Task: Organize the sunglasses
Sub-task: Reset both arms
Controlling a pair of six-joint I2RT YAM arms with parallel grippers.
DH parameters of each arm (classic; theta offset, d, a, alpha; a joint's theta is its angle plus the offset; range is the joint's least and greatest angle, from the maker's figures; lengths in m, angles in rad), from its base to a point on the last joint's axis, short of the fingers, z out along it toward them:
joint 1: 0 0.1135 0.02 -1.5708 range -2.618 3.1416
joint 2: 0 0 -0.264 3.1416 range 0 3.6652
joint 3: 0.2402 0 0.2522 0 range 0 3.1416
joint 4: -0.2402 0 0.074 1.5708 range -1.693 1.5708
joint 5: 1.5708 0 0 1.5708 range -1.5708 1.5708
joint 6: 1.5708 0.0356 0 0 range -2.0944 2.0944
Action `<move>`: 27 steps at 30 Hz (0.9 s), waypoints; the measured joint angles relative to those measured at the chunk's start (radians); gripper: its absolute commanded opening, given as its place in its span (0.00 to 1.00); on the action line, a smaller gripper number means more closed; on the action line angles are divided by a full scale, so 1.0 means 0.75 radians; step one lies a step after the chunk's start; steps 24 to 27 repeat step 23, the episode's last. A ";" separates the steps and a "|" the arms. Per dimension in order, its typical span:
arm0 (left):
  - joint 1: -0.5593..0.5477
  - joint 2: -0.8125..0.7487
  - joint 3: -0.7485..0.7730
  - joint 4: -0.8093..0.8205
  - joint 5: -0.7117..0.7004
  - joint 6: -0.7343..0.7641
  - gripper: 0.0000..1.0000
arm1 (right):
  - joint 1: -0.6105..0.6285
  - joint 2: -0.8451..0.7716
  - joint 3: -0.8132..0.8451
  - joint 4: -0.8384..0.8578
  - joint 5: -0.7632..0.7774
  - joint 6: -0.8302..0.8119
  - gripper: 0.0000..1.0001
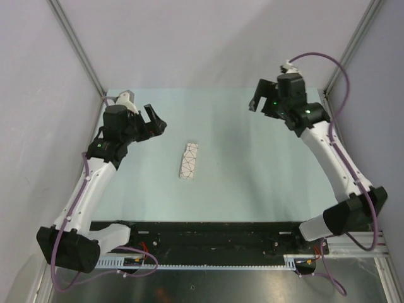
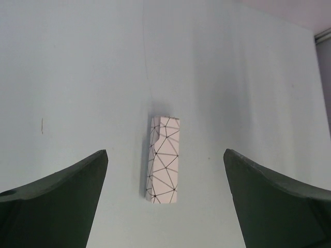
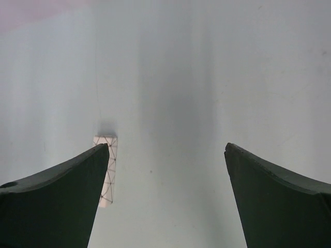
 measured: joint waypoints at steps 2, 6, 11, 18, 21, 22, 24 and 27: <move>0.000 -0.035 0.036 -0.015 -0.002 0.024 1.00 | -0.061 -0.082 -0.021 0.010 0.014 0.000 1.00; 0.001 -0.123 0.092 -0.040 -0.011 0.059 1.00 | -0.165 -0.248 -0.047 0.016 0.037 0.000 1.00; 0.001 -0.212 0.152 -0.071 -0.065 0.109 1.00 | -0.234 -0.387 -0.047 0.019 0.055 0.000 1.00; 0.001 -0.208 0.246 -0.122 -0.111 0.181 1.00 | -0.280 -0.407 -0.048 0.015 0.048 0.000 1.00; 0.001 -0.189 0.266 -0.136 -0.137 0.204 1.00 | -0.300 -0.406 -0.055 0.017 0.035 0.001 1.00; 0.001 -0.181 0.271 -0.142 -0.143 0.209 1.00 | -0.304 -0.405 -0.057 0.017 0.029 0.001 1.00; 0.001 -0.171 0.275 -0.150 -0.148 0.213 1.00 | -0.309 -0.404 -0.059 0.016 0.022 0.004 1.00; 0.001 -0.171 0.275 -0.150 -0.148 0.213 1.00 | -0.309 -0.404 -0.059 0.016 0.022 0.004 1.00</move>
